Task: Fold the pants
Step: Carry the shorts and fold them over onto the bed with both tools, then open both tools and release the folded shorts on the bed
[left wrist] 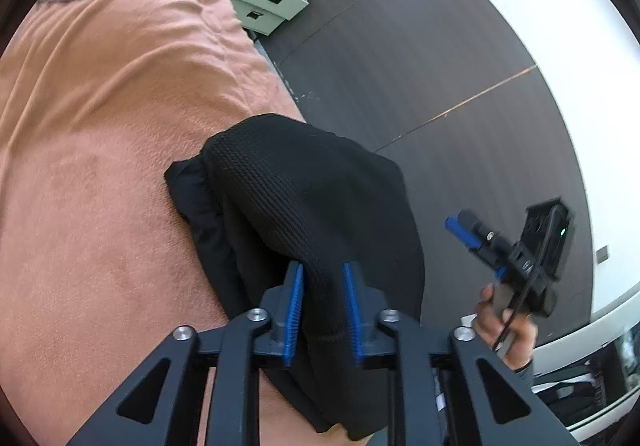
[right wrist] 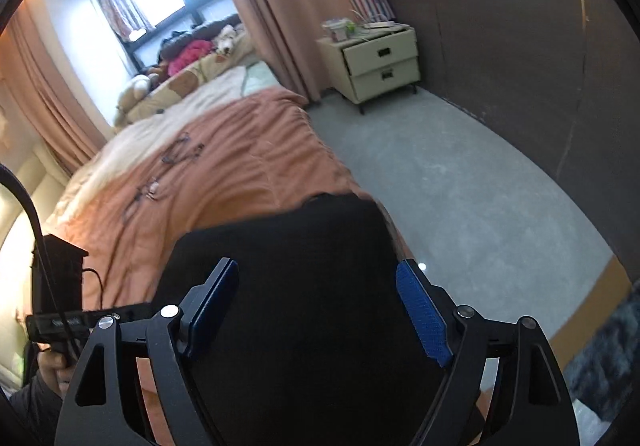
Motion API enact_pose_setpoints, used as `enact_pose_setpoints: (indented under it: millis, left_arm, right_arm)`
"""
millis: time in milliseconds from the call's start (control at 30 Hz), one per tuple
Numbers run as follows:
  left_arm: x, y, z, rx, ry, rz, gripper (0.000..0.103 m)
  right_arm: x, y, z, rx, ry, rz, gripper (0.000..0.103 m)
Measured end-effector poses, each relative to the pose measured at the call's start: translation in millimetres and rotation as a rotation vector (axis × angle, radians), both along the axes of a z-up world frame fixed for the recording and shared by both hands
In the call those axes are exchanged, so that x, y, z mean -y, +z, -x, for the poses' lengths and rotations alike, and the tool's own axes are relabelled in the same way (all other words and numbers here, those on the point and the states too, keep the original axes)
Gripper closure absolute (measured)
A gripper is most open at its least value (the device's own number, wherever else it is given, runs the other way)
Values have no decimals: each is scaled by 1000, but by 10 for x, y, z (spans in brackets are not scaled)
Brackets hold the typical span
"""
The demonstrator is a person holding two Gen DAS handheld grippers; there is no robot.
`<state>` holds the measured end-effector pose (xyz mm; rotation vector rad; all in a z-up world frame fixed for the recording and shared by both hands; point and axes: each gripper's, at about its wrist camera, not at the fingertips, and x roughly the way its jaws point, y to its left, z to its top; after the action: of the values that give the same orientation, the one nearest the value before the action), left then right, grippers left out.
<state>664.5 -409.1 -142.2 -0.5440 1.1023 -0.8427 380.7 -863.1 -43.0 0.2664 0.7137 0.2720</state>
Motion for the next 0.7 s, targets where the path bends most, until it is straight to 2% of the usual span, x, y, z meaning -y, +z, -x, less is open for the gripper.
enact_pose_setpoints:
  millis: [67,233,367,500,567,600,633,700]
  left_arm:
    - [-57,-44,-39,-6,26,7,57]
    - [-78,-32,-206,-4,39,61,51]
    - [27,-86,-420,-15,42,42,51]
    - [20,-225,-605,-43,84,39,52]
    - [-11,-238,-654,-22,120,7,69]
    - [-23,-248,-689,-20,122,8,84]
    - [-49,-236,-699,-7,130,10,91]
    - [-127,-208,-666,22,159,4,93]
  right_arm:
    - [-10,-14,116,-1,-14,7,23]
    - [-13,-58,351,-2,-24,-30,23]
    - [-47,-188,515,-7,-30,-43,26]
    - [-100,-298,510,4,-30,-43,29]
    - [-125,-320,514,6,-34,-28,31]
    - [-164,-331,529,8,-33,-12,31]
    - [-186,-334,541,10,-29,-3,32]
    - [-226,-347,585,11,-22,21,33]
